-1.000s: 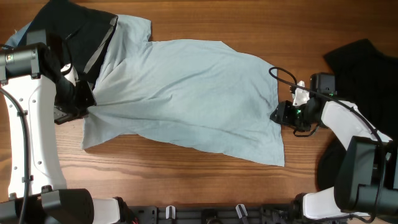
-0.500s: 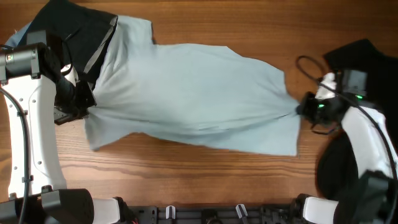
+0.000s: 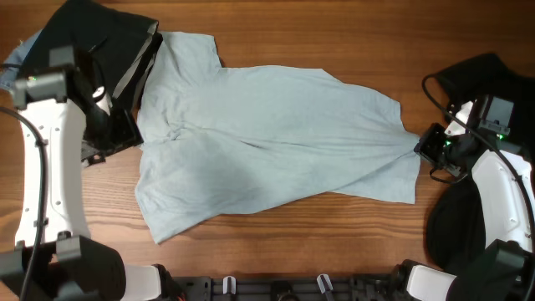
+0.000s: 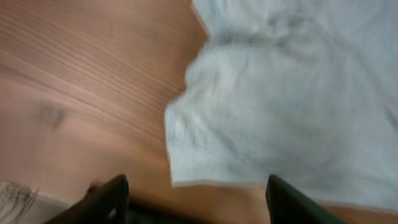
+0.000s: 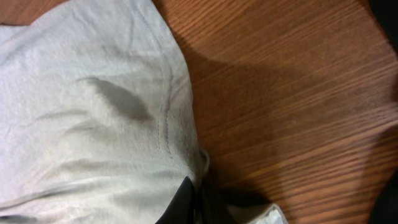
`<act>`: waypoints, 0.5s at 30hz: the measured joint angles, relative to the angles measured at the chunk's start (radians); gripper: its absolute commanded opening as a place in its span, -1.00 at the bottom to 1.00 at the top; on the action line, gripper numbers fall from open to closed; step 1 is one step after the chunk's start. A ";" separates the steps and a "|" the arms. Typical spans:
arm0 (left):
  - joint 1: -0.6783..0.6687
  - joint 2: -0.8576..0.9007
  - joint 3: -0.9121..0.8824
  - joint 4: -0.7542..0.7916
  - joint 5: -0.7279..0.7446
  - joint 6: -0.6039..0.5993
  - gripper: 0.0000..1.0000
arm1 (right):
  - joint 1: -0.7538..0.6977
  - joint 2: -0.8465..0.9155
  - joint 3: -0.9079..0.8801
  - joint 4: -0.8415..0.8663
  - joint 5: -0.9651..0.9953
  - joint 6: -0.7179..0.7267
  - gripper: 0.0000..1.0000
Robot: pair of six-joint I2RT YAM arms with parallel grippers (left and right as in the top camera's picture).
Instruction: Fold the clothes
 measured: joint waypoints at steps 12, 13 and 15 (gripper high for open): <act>0.044 0.298 -0.336 0.681 0.251 0.095 -0.92 | 0.000 0.000 0.000 -0.019 0.003 0.030 -0.91; 0.046 0.330 -0.333 0.705 0.266 0.096 -0.92 | 0.000 0.000 0.001 -0.018 0.002 0.031 -0.91; 0.046 0.341 -0.333 0.761 0.290 0.098 -0.92 | 0.000 0.000 0.001 -0.007 0.003 0.034 -0.91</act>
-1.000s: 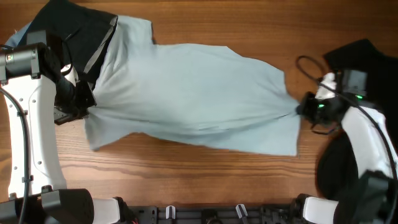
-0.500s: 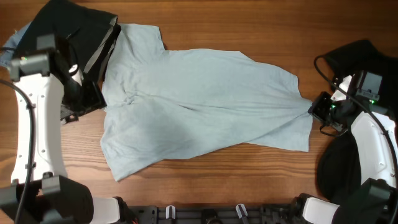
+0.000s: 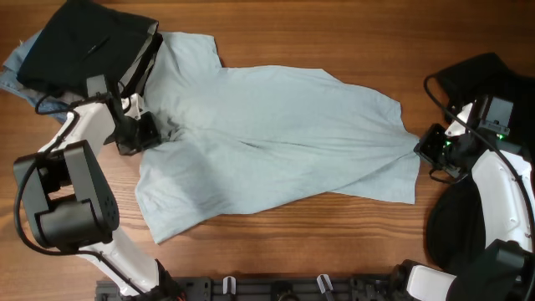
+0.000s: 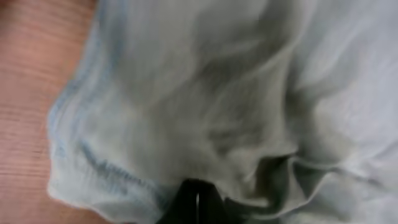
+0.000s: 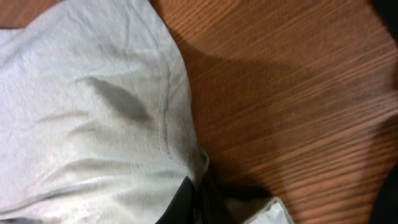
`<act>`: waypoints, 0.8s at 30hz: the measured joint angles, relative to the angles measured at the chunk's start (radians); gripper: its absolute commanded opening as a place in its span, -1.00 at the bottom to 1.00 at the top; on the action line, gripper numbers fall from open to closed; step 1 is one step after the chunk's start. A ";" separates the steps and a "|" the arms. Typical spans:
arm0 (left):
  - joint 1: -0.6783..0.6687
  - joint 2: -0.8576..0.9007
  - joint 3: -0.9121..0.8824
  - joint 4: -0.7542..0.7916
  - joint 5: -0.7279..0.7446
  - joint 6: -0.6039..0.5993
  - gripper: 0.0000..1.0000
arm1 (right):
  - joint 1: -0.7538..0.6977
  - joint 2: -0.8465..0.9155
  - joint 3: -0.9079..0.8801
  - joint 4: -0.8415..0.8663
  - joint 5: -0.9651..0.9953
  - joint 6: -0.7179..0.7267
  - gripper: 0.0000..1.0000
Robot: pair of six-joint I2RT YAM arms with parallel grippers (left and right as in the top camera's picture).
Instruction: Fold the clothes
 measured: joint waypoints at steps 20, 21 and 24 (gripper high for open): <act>-0.027 0.050 0.352 -0.281 0.057 0.011 0.10 | 0.000 0.000 0.000 -0.038 0.000 0.014 -0.91; -0.015 0.026 0.360 -0.335 0.037 0.015 0.07 | 0.000 0.000 0.000 -0.043 0.000 0.014 -0.91; 0.034 -0.002 0.356 -0.510 -0.041 0.035 0.04 | 0.000 0.000 0.000 -0.051 0.000 0.014 -0.92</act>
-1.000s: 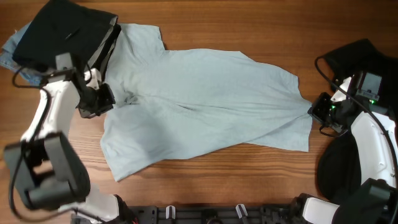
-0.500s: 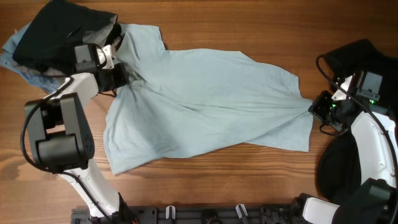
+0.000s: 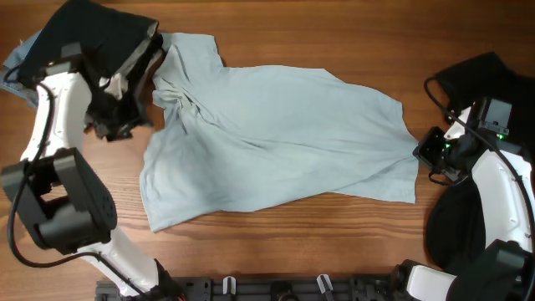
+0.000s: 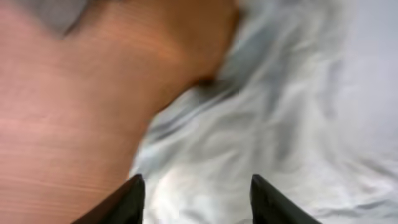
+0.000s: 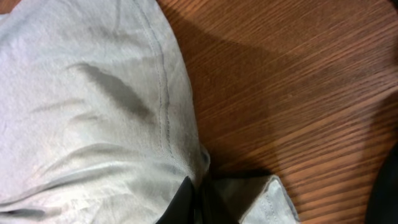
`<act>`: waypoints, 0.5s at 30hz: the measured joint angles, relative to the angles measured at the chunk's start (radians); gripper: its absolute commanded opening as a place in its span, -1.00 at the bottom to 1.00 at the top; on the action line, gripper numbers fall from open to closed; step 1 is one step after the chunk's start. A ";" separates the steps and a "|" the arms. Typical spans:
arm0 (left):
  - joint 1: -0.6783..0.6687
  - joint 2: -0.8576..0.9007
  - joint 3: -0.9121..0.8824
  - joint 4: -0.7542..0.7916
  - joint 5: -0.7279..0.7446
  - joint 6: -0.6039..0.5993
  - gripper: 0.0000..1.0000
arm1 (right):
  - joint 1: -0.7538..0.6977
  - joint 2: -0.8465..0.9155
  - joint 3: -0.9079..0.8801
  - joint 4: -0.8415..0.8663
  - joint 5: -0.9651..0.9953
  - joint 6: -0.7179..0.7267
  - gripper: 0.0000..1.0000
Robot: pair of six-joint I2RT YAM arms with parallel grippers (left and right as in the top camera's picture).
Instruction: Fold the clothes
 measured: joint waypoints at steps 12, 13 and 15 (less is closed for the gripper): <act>0.123 0.002 -0.342 0.006 -0.059 0.116 0.08 | 0.000 0.000 0.000 0.002 0.000 0.000 -0.90; 0.123 0.002 -0.353 0.028 -0.056 0.121 -0.09 | 0.000 0.000 0.000 0.002 0.000 0.000 -0.90; 0.123 0.002 -0.383 0.087 -0.053 0.128 -0.27 | 0.000 0.000 0.000 0.005 0.000 0.000 -0.91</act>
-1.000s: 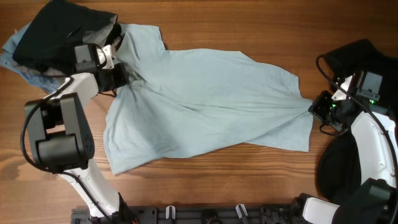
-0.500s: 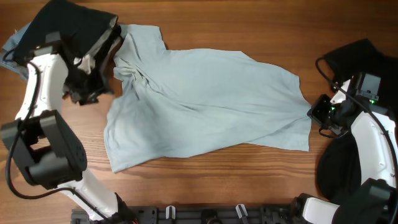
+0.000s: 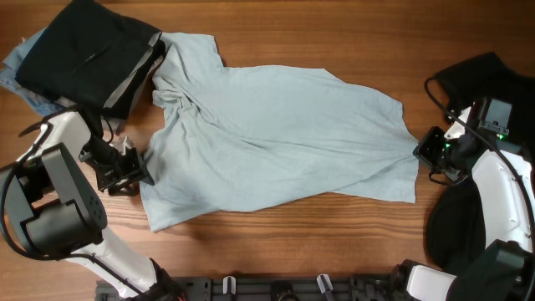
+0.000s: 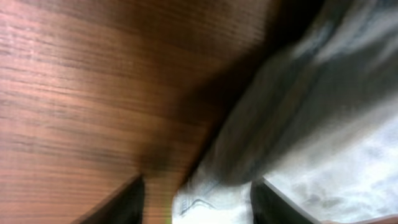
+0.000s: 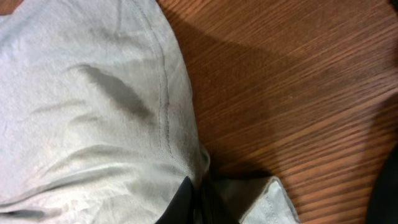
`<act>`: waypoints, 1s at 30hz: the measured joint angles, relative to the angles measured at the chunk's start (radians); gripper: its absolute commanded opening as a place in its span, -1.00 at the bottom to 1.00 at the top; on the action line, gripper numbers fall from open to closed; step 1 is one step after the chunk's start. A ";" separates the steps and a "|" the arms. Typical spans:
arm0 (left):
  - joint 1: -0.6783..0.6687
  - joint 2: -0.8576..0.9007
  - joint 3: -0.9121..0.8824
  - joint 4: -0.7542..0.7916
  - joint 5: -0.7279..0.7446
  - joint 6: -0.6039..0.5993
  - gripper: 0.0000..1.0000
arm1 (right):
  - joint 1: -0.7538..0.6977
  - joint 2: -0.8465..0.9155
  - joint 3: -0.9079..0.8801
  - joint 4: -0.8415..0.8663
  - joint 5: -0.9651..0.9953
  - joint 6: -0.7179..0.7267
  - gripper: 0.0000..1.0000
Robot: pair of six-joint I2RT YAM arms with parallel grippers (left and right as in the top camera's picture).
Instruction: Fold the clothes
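A pale grey-blue T-shirt [image 3: 276,134] lies spread and wrinkled across the wooden table [image 3: 276,25]. My left gripper [image 3: 138,171] is at the shirt's left hem, open, with the hem edge [image 4: 211,193] lying between its two dark fingers [image 4: 118,202]. My right gripper [image 3: 420,149] is at the shirt's right edge, shut on a pinch of the cloth [image 5: 186,168]; its fingers [image 5: 186,199] are pressed together with fabric bunched on both sides.
A pile of dark and grey clothes [image 3: 84,50] sits at the back left corner, touching the shirt's sleeve. A black garment [image 3: 485,75] lies behind the right arm, and more black cloth [image 3: 456,226] sits at the right front.
My left gripper has moved from beside the shirt's upper left sleeve to the left hem lower down, still open. The right gripper and the shirt have hardly changed.
The left gripper was open beside the shirt's left side, then shut on the cloth there. Later it was open near the dark pile, with the shirt's upper left bunched toward the collar. Now it sits open at the lower left hem. The right gripper kept its pinch throughout.
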 measured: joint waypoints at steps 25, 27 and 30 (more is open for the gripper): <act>0.149 -0.336 0.339 -0.061 0.501 0.047 -0.92 | 0.000 -0.025 0.454 -0.310 -0.035 -0.142 -0.91; 0.149 -0.414 0.364 -0.021 0.510 0.047 -0.92 | 0.000 -0.042 0.516 -0.349 -0.042 -0.158 -0.91; 0.150 -0.530 0.380 0.056 0.518 0.042 -0.92 | 0.000 -0.089 0.597 -0.360 -0.060 -0.181 -0.91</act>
